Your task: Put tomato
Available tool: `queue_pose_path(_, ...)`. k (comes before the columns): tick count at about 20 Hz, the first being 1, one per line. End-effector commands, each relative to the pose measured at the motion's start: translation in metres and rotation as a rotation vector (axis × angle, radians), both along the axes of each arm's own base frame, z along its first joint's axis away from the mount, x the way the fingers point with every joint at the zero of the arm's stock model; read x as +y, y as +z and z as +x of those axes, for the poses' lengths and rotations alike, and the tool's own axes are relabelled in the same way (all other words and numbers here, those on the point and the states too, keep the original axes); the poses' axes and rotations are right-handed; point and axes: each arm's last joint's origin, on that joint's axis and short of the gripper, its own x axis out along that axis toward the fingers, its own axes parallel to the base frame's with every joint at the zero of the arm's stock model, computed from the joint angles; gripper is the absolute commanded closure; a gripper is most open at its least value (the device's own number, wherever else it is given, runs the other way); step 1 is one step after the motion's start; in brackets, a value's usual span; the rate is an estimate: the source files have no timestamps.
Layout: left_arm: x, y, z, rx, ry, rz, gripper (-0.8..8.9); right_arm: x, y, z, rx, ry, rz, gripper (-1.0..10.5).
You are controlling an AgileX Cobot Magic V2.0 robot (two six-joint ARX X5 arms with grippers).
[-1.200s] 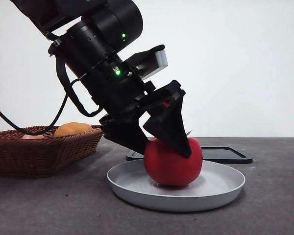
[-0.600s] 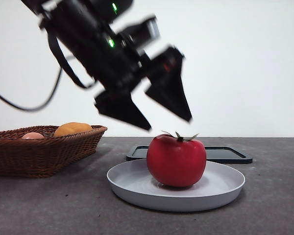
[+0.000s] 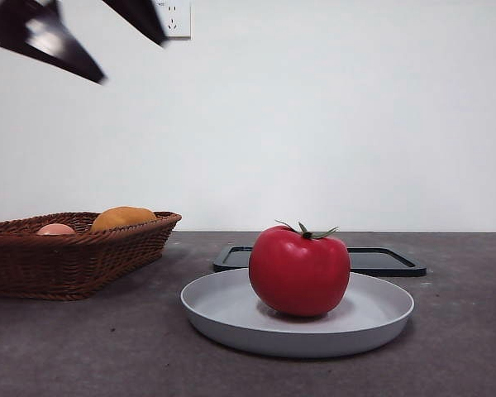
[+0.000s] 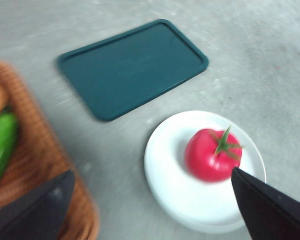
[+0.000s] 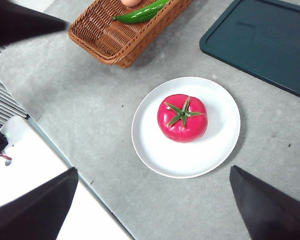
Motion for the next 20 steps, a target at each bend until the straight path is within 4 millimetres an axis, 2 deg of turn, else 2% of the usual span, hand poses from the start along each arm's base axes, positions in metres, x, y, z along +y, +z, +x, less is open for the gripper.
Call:
queue_pose_path(1, 0.014, 0.011, -0.016, 0.002, 0.008, 0.000, 3.10, 0.001, 0.005, 0.001, -0.024, 0.008, 0.002, 4.6)
queue_pose_path(5, 0.028, 0.011, -0.048, 0.141, -0.180, -0.044, 3.10, 0.001, 0.005, 0.001, -0.024, 0.008, 0.002, 4.6)
queue_pose_path(7, 0.031, 0.010, -0.057, 0.186, -0.228, -0.047, 3.10, 0.001, 0.005, 0.001, -0.024, 0.008, 0.002, 4.6)
queue_pose_path(20, 0.032, 0.009, -0.059, 0.197, -0.230, -0.041, 3.13, 0.002, 0.003, 0.005, -0.006, 0.007, 0.000, 4.6)
